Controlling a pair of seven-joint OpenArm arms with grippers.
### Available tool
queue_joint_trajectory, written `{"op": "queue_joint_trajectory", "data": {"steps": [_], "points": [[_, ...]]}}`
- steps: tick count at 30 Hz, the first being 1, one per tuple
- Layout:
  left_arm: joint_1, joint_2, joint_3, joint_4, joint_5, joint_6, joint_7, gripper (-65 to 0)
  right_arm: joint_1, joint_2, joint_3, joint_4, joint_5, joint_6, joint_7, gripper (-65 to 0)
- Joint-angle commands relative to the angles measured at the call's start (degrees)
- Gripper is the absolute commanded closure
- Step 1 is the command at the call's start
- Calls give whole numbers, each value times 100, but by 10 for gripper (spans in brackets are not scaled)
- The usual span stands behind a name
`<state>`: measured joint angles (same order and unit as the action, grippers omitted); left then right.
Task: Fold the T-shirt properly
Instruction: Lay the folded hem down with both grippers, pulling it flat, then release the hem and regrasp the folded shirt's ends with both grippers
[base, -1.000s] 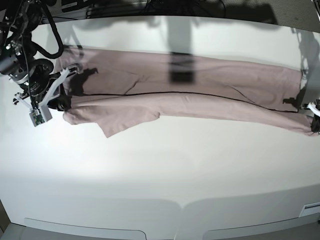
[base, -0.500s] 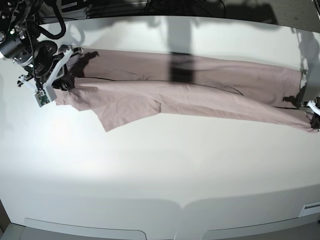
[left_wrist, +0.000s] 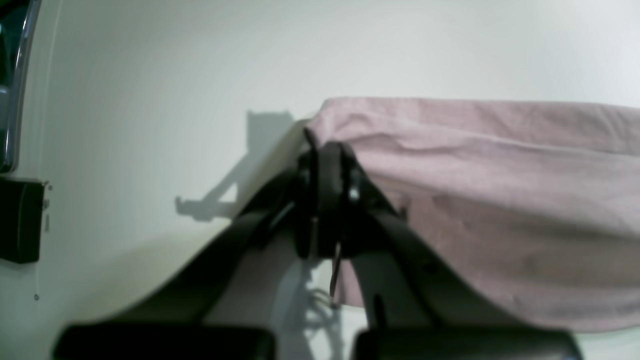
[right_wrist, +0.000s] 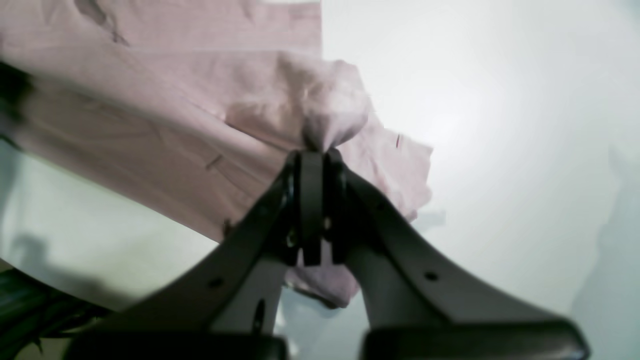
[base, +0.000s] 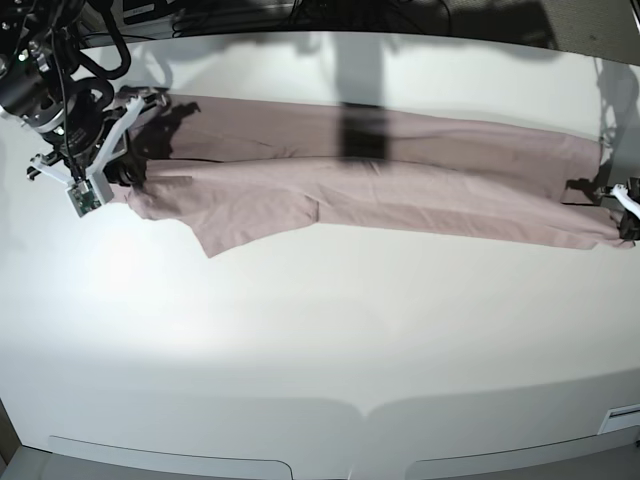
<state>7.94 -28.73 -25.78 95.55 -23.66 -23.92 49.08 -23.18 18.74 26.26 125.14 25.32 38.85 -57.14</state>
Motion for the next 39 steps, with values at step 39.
{"op": "queue_joint_trajectory", "data": {"steps": [39], "points": [[990,9,-44,81,564,42,-728,0,-807,-715,42,-1043,-551,-76,638,0]]}}
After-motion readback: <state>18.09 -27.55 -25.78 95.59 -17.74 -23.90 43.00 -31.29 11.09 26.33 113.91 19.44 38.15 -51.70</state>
